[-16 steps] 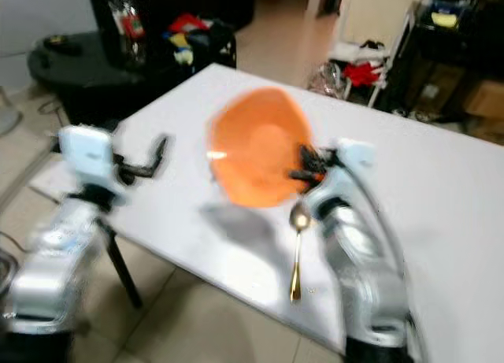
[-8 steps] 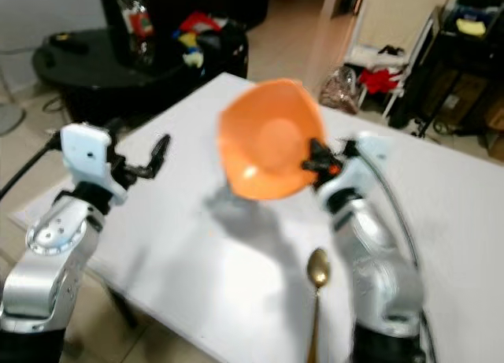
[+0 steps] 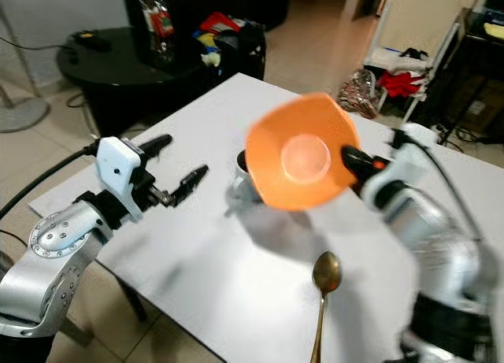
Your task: Setting the table
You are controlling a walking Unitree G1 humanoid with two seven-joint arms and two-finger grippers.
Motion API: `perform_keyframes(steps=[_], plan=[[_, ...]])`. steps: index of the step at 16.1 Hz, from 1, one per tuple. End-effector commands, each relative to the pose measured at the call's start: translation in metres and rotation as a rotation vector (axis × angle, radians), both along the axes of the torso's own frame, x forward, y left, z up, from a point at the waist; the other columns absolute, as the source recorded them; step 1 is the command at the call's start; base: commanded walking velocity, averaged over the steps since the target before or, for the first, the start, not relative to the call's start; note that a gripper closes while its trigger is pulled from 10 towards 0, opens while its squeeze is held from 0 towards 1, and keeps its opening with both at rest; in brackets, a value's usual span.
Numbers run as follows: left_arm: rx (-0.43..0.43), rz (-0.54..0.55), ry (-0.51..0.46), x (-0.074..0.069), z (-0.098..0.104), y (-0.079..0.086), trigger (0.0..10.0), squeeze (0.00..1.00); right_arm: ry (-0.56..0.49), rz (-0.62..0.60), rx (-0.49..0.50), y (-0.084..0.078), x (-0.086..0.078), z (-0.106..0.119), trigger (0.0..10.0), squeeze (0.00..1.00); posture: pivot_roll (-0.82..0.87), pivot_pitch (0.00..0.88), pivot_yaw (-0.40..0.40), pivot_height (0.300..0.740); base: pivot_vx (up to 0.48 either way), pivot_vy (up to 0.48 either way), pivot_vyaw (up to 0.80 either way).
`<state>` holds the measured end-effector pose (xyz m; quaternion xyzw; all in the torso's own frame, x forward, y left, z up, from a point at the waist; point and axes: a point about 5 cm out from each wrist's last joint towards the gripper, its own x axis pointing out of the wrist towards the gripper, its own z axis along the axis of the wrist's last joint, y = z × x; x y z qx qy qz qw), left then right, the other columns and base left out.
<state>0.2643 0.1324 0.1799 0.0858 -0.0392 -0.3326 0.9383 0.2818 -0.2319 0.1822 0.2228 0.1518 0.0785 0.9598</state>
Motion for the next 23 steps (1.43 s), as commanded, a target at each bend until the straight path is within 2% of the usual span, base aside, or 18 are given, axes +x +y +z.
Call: perform_keyframes(steps=[1, 2, 3, 6, 9, 16, 19, 23], plan=[[0.016, -0.094, 0.020, -0.001, 0.002, -0.008, 10.0, 0.14, 0.019, 0.047, 0.045, -0.008, -0.001, 0.007, 10.0, 0.00, -0.01, 0.000, -0.040, 0.740, 0.000, 0.000, 0.00], [0.026, -0.109, 0.023, -0.001, 0.002, -0.008, 10.0, 0.14, 0.040, 0.051, 0.059, -0.011, -0.001, 0.006, 10.0, 0.00, -0.01, 0.000, -0.039, 0.740, 0.000, 0.000, 0.00], [0.050, -0.167, 0.049, -0.003, 0.001, -0.009, 10.0, 0.13, 0.121, 0.069, 0.118, -0.019, -0.003, 0.000, 10.0, 0.00, -0.02, 0.000, -0.040, 0.740, 0.000, 0.000, 0.00], [0.022, -0.224, 0.113, -0.007, 0.001, -0.011, 10.0, 0.14, 0.200, 0.072, 0.224, -0.029, -0.005, -0.009, 10.0, 0.00, -0.02, 0.000, -0.044, 0.740, 0.000, 0.000, 0.00], [-0.031, -0.372, 0.248, -0.025, -0.006, -0.019, 10.0, 0.14, 0.280, 0.051, 0.313, -0.033, -0.009, -0.023, 10.0, 0.00, -0.02, 0.000, -0.046, 0.740, 0.000, 0.000, 0.00], [-0.002, -0.378, 0.304, -0.026, -0.010, -0.019, 10.0, 0.14, 0.399, 0.004, 0.331, -0.043, -0.025, -0.047, 10.0, 0.00, -0.03, 0.000, -0.036, 0.740, 0.000, 0.000, 0.00], [0.008, -0.377, 0.304, -0.025, -0.010, -0.019, 10.0, 0.14, 0.396, -0.030, 0.322, -0.045, -0.025, -0.052, 10.0, 0.00, -0.02, 0.000, -0.032, 0.740, 0.000, 0.000, 0.00], [0.015, -0.377, 0.301, -0.025, -0.009, -0.019, 10.0, 0.14, 0.341, -0.075, 0.312, -0.047, -0.021, -0.055, 10.0, 0.00, -0.02, 0.000, -0.032, 0.740, 0.000, 0.000, 0.00]])
